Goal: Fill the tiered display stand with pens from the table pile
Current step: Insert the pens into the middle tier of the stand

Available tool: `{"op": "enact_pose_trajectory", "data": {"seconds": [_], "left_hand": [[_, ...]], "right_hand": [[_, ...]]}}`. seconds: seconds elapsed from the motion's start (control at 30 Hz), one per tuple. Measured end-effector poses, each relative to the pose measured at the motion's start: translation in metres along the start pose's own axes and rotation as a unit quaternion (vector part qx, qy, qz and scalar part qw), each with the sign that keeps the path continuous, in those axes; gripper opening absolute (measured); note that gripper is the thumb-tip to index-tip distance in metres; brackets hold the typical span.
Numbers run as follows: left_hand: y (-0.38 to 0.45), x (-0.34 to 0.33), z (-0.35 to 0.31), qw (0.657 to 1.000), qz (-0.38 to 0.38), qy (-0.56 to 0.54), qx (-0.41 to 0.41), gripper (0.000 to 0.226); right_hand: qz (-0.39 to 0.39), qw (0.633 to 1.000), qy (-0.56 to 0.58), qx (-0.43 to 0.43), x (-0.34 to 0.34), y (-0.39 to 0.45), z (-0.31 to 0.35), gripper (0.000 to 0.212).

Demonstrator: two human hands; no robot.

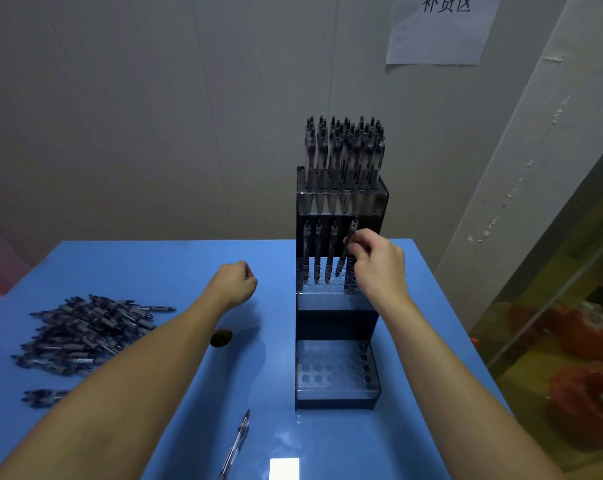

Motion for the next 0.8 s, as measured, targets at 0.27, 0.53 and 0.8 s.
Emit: {"op": "enact_pose_trajectory", "data": {"seconds": [0.27, 0.53, 0.8], "left_hand": [[-0.002, 0.004, 0.0, 1.0, -0.005, -0.001, 0.002, 0.009], [0.002, 0.0, 0.002, 1.0, 0.002, -0.006, 0.004, 0.006], [0.002, 0.0, 0.002, 1.0, 0.008, -0.005, 0.006, 0.006]], "right_hand": [[0.028, 0.999, 0.001, -0.015, 0.003, 0.003, 0.004, 0.02], [0.048, 0.998, -0.035, -0.002, 0.0, 0.0, 0.012, 0.016], [0.089, 0.978, -0.187, -0.021, -0.006, 0.004, 0.027, 0.013]]}}
Point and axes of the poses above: each hand's wrist, its own y-axis towards the middle knuckle, its own x-axis out of the back of the hand, z = x × y, the point moved 9 cm from there along y, towards the middle knuckle, and after that the axes turned 15 degrees about z, right-handed, at the moved point
